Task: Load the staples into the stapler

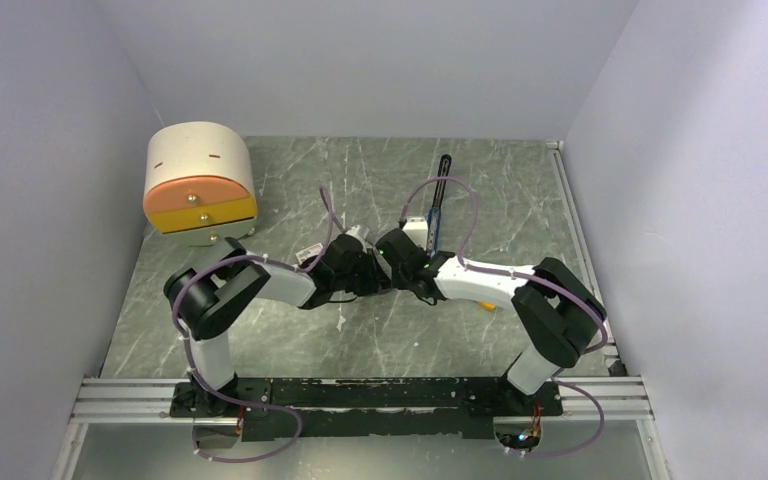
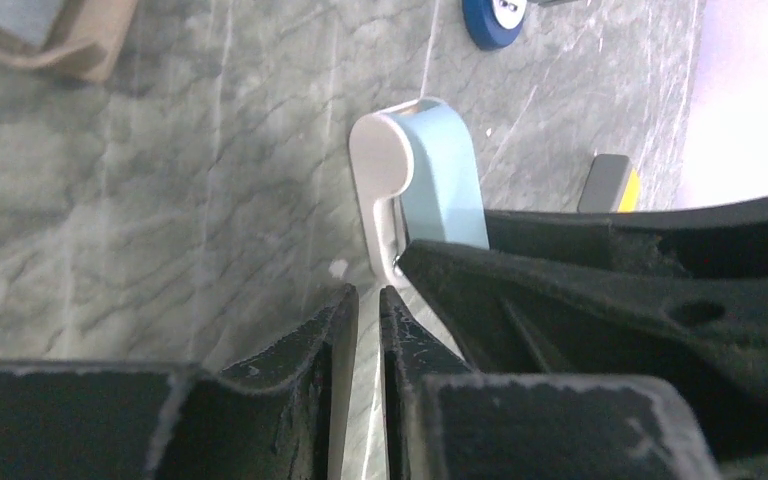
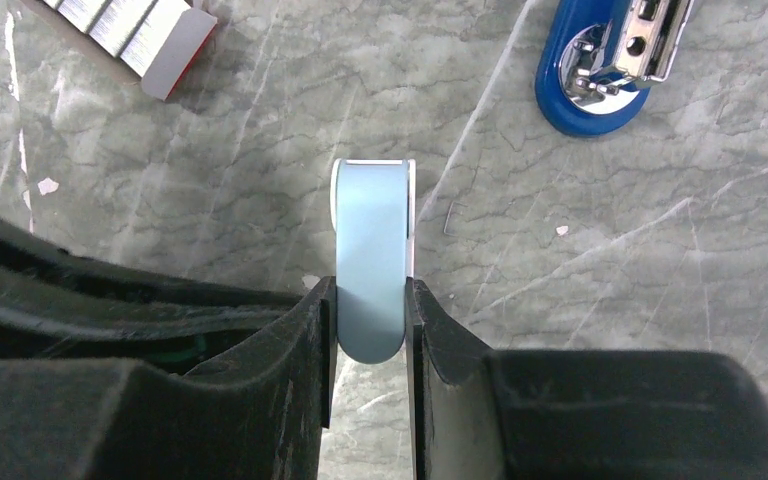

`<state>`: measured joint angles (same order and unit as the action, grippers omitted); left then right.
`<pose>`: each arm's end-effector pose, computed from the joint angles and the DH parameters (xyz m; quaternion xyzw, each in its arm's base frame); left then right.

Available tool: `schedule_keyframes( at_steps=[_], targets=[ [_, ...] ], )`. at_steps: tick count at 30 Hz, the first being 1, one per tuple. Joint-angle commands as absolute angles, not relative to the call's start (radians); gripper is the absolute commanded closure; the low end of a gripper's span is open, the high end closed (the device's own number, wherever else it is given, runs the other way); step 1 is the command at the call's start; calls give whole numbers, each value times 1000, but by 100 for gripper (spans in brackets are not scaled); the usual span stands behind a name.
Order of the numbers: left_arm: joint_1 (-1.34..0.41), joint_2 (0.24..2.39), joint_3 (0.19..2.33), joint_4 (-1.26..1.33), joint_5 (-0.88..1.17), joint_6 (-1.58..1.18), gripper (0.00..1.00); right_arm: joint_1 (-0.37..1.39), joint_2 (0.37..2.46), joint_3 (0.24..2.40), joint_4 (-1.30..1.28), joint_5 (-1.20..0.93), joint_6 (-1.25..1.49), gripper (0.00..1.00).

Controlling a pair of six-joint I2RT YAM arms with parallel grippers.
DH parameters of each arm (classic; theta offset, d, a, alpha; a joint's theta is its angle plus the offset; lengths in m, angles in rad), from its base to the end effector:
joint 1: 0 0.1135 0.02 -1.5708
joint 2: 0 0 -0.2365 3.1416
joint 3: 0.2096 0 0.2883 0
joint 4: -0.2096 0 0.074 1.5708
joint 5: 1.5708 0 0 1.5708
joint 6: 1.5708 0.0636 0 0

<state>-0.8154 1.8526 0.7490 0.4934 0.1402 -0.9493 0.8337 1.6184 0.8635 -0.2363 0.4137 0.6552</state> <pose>0.2531 -0.2817 0.0374 -0.0269 0.8849 -0.3954 0.2449 0.2543 0.2421 0.0896 -0.0251 0.9394 0.0447 0.3390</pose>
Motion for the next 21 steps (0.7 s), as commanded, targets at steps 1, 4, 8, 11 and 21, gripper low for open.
schedule_keyframes(
  at_steps=[1,4,8,11,21],
  targets=[
    [-822,1810,688,388,70,-912,77,845,1681,826,-292,383,699,83],
    [-822,1765,667,376,56,-911,77,845,1702,824,-290,383,699,83],
    [-822,1713,643,355,27,-902,77,844,1757,823,-295,371,704,83],
    [-822,1682,628,338,18,-897,76,845,1790,819,-294,363,713,83],
    [-821,1636,570,338,9,-897,76,843,1889,839,-277,331,714,81]
  ],
)
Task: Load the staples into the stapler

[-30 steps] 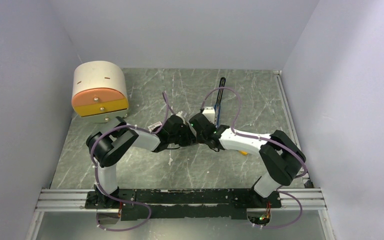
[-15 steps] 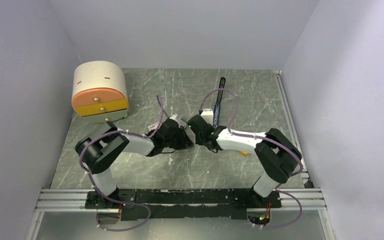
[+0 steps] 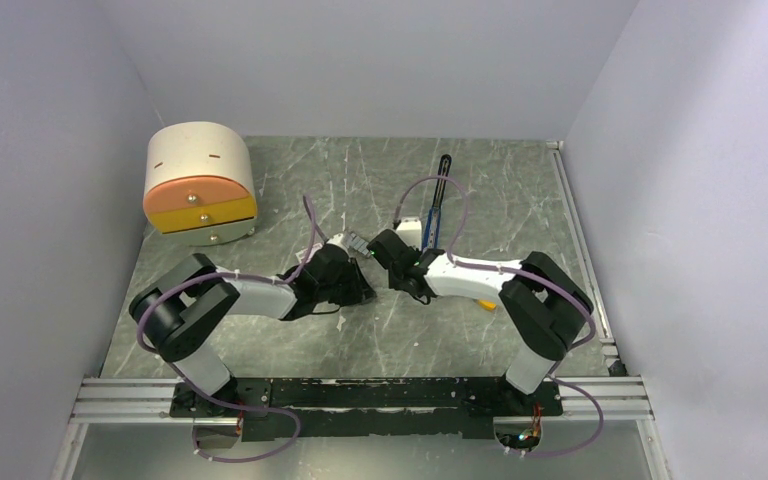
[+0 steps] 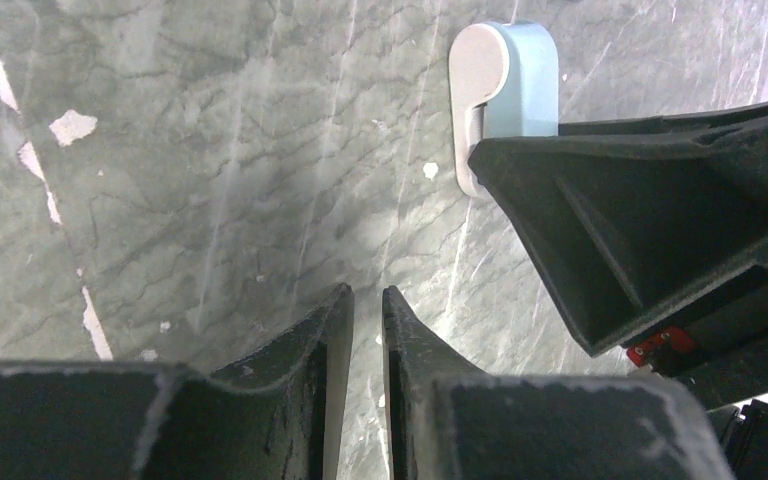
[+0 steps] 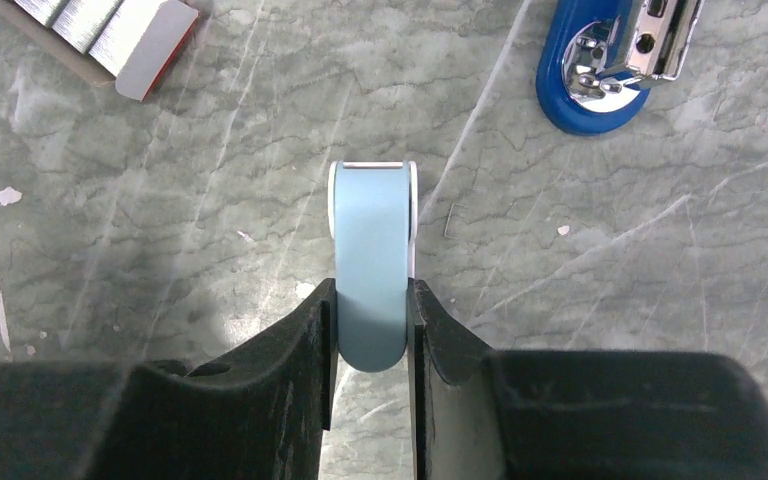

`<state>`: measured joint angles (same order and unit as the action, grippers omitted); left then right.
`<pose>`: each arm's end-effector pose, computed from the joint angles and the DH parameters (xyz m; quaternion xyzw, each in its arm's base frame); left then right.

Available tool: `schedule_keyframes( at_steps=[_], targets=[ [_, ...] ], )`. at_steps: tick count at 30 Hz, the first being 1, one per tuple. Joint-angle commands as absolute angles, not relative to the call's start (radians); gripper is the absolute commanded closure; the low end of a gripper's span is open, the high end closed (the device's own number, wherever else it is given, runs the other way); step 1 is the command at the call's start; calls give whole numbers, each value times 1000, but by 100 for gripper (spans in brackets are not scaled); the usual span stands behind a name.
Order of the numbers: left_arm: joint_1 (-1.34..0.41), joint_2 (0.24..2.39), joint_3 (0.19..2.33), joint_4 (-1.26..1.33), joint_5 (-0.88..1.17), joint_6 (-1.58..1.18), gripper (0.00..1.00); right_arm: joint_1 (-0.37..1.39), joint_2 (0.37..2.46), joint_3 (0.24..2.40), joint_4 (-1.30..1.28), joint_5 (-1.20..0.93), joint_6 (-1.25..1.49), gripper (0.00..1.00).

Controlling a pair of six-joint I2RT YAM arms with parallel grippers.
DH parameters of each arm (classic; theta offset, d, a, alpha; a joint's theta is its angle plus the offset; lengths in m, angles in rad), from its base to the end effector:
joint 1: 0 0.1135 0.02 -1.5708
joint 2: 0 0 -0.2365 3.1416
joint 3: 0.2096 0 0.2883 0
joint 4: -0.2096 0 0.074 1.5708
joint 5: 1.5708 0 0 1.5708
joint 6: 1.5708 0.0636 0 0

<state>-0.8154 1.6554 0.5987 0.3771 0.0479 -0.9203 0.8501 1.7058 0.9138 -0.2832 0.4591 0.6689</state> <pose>0.2294 -0.2480 0.0467 -0.0370 0.9014 -0.3427 0.2621 0.2554 0.2481 0.0740 -0.0298 0.9452 0.0045 0.3251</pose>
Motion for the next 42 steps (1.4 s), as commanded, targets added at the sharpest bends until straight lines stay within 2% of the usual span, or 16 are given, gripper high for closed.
schedule_keyframes(
  at_steps=[1,7,13,16,21,27,31,37,39,42],
  targets=[
    [-821,1628,567,334,6,-895,76,844,1876,847,-284,336,714,81],
    [-821,1577,557,300,2,-878,76,832,1776,950,-377,400,696,68],
    [-821,1521,546,258,-67,-860,75,818,1706,990,-384,405,653,42],
    [-821,1494,541,240,-91,-850,75,815,1700,959,-338,379,645,34],
    [-818,1426,542,191,-127,-829,75,815,1723,943,-318,365,652,35],
    [-818,1378,528,160,-150,-820,74,814,1780,976,-341,373,655,49],
    [-816,1358,508,149,-156,-826,74,814,1767,993,-362,390,640,44],
    [-816,1331,498,137,-164,-826,73,814,1644,1024,-392,421,606,37],
    [-816,1328,497,136,-166,-824,74,815,1619,1038,-405,437,603,37],
    [-816,1328,499,133,-170,-822,73,814,1598,1050,-416,452,597,44]
  ],
)
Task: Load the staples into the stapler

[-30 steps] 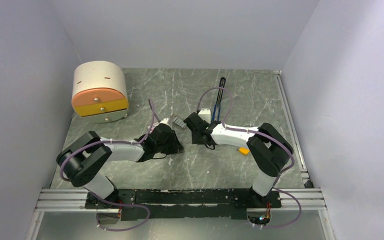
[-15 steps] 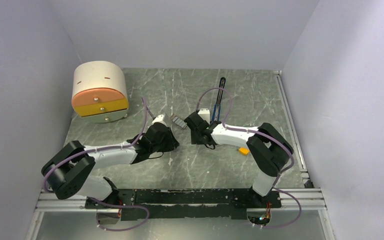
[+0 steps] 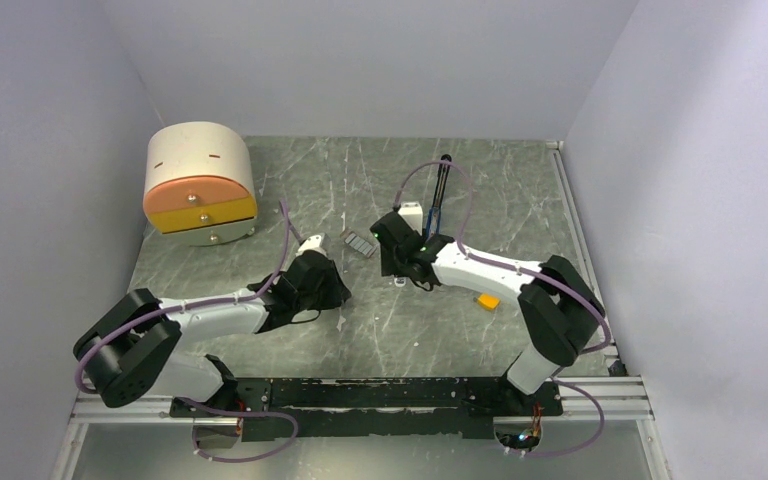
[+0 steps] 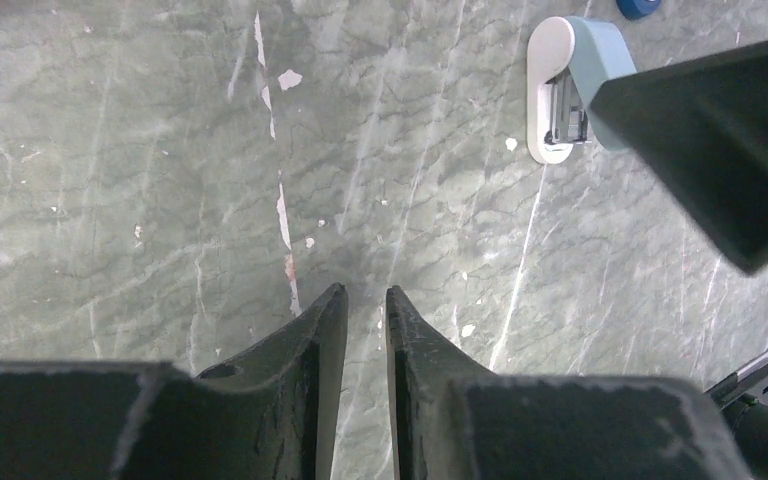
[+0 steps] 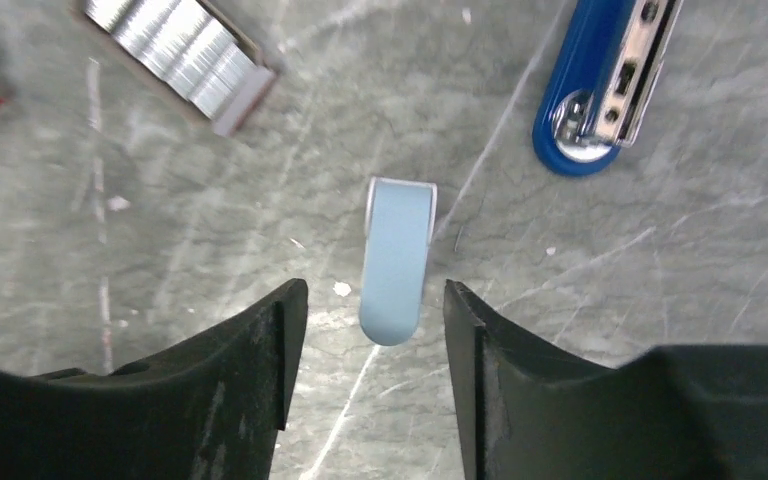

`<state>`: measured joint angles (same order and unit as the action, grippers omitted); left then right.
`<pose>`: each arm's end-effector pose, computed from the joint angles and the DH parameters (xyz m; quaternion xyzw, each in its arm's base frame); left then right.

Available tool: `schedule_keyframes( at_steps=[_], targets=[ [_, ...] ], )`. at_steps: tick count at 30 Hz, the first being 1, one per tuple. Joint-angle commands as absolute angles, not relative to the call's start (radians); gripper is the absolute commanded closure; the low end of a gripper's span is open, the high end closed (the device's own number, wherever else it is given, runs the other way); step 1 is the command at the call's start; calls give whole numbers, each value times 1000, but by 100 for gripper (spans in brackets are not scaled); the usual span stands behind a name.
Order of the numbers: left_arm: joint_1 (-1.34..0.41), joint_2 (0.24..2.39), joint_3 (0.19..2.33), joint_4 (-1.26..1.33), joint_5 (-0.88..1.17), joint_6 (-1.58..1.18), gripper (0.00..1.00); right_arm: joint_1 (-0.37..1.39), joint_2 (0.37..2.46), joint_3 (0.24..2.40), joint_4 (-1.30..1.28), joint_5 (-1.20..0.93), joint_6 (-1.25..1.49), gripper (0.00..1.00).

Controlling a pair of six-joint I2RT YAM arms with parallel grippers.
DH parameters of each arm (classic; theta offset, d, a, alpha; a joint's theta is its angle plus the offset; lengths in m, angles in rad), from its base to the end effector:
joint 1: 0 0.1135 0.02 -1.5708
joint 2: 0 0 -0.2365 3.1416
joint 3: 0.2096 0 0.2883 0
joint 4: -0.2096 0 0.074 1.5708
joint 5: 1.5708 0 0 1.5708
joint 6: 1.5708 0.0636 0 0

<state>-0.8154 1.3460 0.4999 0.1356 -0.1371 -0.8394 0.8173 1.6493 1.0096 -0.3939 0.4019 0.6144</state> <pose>0.2140 -0.2146 0.0833 -0.0394 0.9064 -0.2641 0.3274 0.2702 0.2517 0.1152 -0.0430 0.9452 0.0254 0.3225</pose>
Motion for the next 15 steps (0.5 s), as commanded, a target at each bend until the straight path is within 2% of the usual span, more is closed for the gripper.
schedule_keyframes(
  at_steps=[1,9,15],
  targets=[
    [-816,1328,499,133,-167,-820,73,814,1594,1049,-411,449,593,47],
    [-815,1334,487,138,-167,-821,73,811,1653,1043,-435,422,610,76],
    [-816,1335,476,146,-166,-824,73,810,1719,1026,-455,355,620,86]
  ],
)
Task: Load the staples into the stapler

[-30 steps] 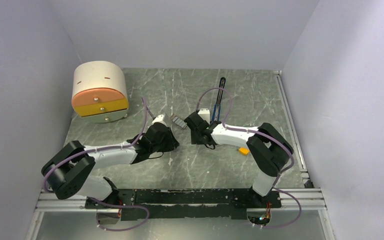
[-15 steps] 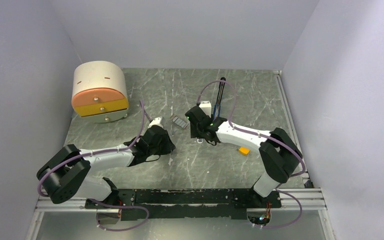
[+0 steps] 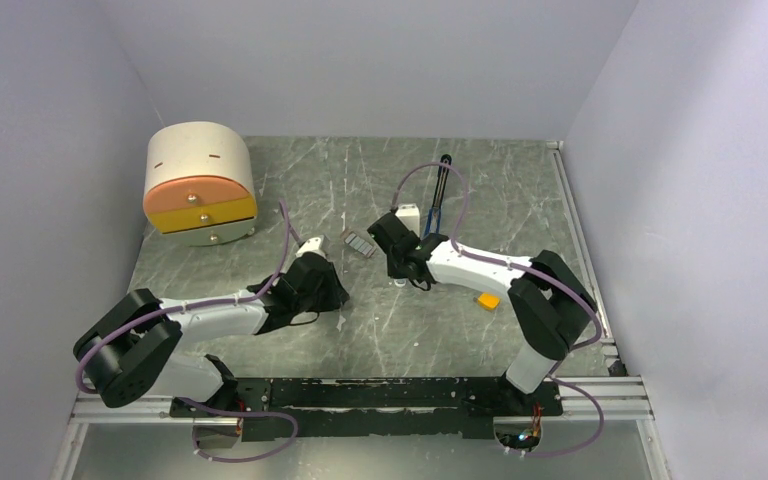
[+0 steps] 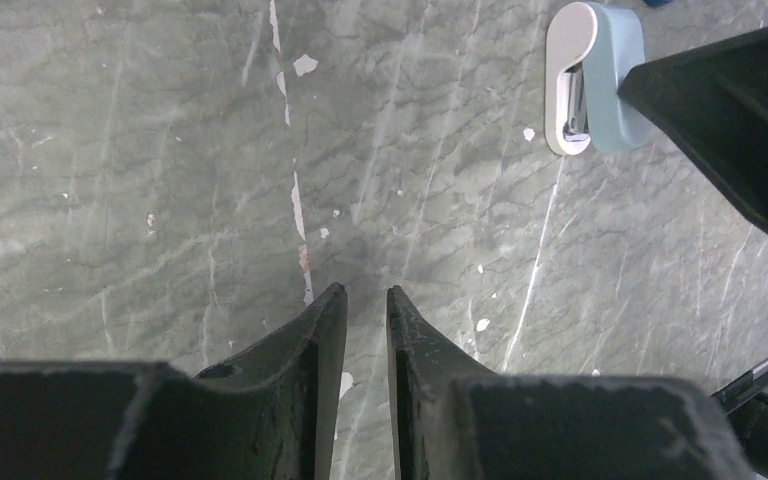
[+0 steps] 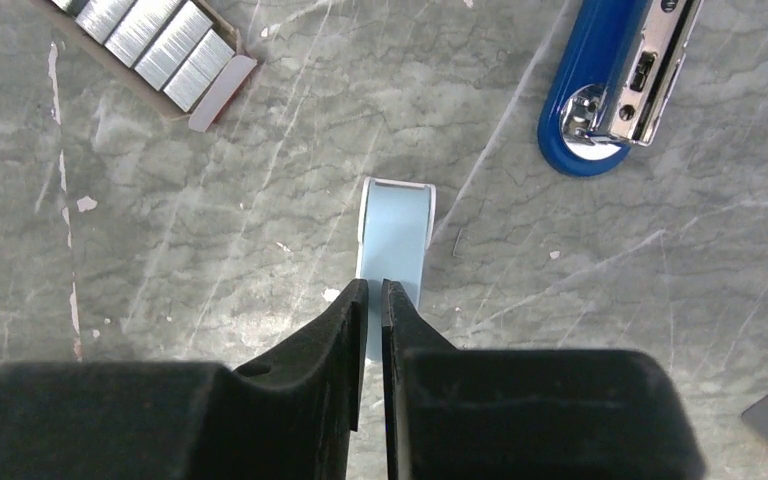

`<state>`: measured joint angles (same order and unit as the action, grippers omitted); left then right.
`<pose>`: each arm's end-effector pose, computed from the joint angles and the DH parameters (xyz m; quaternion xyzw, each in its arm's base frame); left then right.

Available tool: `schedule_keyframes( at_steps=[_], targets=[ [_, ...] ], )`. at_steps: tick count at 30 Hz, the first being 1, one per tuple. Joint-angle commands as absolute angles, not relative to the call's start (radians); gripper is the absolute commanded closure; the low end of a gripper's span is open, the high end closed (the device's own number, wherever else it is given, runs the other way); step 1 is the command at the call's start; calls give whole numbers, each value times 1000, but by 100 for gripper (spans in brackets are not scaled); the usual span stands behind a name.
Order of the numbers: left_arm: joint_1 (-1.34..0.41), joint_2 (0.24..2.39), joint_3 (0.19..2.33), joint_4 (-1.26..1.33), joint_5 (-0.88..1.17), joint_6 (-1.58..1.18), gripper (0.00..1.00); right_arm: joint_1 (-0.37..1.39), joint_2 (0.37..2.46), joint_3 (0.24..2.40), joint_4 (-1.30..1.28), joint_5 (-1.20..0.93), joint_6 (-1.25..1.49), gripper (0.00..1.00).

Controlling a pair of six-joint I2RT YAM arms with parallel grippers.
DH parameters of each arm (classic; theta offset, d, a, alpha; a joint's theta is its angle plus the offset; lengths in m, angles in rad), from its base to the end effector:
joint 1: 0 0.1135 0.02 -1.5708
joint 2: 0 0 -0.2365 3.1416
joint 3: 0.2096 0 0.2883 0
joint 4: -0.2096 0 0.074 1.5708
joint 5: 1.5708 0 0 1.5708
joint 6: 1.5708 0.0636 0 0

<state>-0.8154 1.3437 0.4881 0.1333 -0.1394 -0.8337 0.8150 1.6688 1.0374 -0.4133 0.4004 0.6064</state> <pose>0.2119 -0.2122 0.0798 -0.0370 0.9088 -0.2584 0.3254 0.2737 0.2543 0.1162 -0.0471 0.9466 0.0207 0.3184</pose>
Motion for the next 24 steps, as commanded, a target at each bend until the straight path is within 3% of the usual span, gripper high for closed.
schedule_keyframes(
  at_steps=[1,11,17,24],
  targets=[
    [-816,1336,476,147,-165,-825,73,810,1728,1024,-454,350,621,86],
    [-816,1320,468,142,-171,-823,73,796,1681,1039,-453,363,605,85],
    [-816,1319,469,137,-175,-826,72,796,1630,1069,-504,364,573,63],
    [-816,1347,464,159,-167,-831,73,797,1635,1038,-520,337,566,58]
  ],
)
